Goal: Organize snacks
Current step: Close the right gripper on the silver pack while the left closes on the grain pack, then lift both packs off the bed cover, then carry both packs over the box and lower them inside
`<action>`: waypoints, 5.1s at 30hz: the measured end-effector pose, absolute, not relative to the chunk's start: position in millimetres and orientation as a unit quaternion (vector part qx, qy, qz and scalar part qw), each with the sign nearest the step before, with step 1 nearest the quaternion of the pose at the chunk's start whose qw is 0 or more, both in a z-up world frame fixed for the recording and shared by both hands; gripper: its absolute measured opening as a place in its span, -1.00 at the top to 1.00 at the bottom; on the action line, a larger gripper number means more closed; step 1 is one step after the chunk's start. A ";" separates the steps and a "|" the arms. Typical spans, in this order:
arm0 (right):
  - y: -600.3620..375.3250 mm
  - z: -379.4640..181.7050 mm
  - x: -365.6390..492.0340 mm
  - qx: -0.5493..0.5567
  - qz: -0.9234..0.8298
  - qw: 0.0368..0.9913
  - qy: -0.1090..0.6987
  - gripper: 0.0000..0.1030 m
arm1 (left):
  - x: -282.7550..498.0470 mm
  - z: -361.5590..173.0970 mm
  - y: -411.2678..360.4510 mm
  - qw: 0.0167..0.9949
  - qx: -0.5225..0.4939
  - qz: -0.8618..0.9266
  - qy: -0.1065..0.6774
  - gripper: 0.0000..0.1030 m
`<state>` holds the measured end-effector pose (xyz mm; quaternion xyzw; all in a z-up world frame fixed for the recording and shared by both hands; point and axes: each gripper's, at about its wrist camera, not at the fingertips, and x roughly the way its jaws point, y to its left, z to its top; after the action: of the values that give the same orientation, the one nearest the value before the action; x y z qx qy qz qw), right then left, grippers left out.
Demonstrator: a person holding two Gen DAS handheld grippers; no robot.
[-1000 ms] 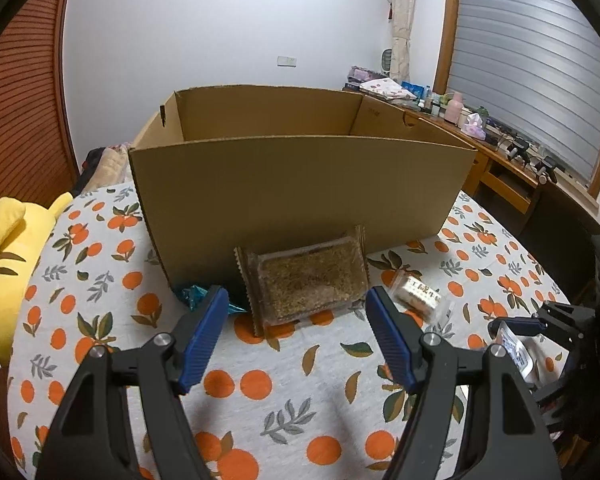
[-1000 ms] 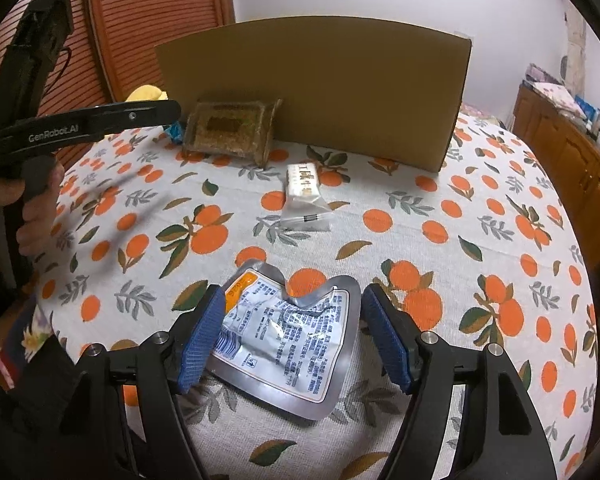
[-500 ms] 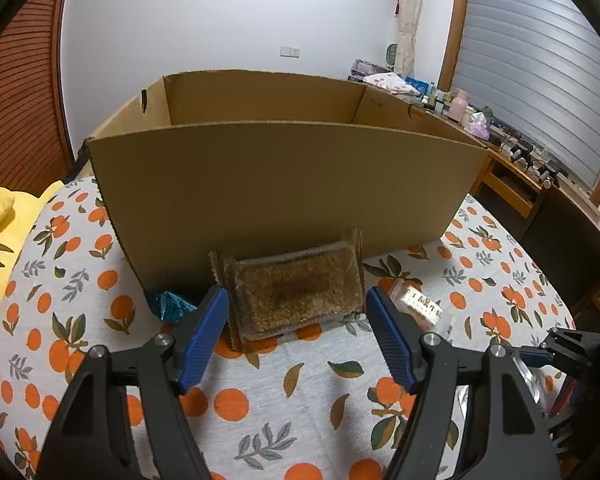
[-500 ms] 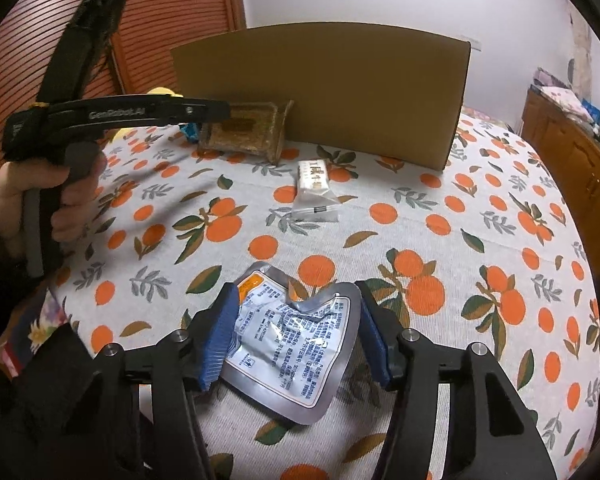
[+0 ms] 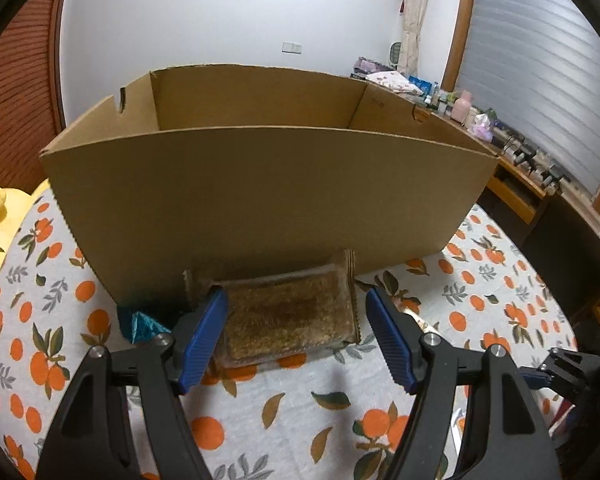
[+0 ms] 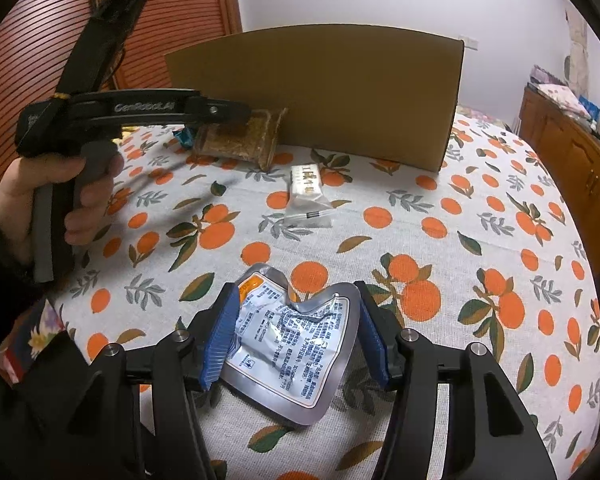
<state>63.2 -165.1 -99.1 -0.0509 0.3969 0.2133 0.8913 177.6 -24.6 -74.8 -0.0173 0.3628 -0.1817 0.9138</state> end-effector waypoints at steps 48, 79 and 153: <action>-164.3 -98.7 62.5 -0.054 0.214 0.892 0.395 -0.13 | 187.3 -102.1 -33.4 0.878 -0.047 -0.214 0.427 0.38; -174.4 -82.8 72.9 0.009 0.241 0.889 0.388 0.66 | 117.6 -80.2 8.0 0.897 -0.084 -0.234 0.365 0.71; -126.3 68.1 202.7 -0.161 0.156 0.948 0.226 0.89 | 218.1 12.0 -7.5 0.933 -0.004 -0.197 0.301 0.70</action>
<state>202.7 -126.3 68.1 -0.1614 0.2258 0.1557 0.9480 218.1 -7.5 12.0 -0.0045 0.3013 -0.1968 0.9330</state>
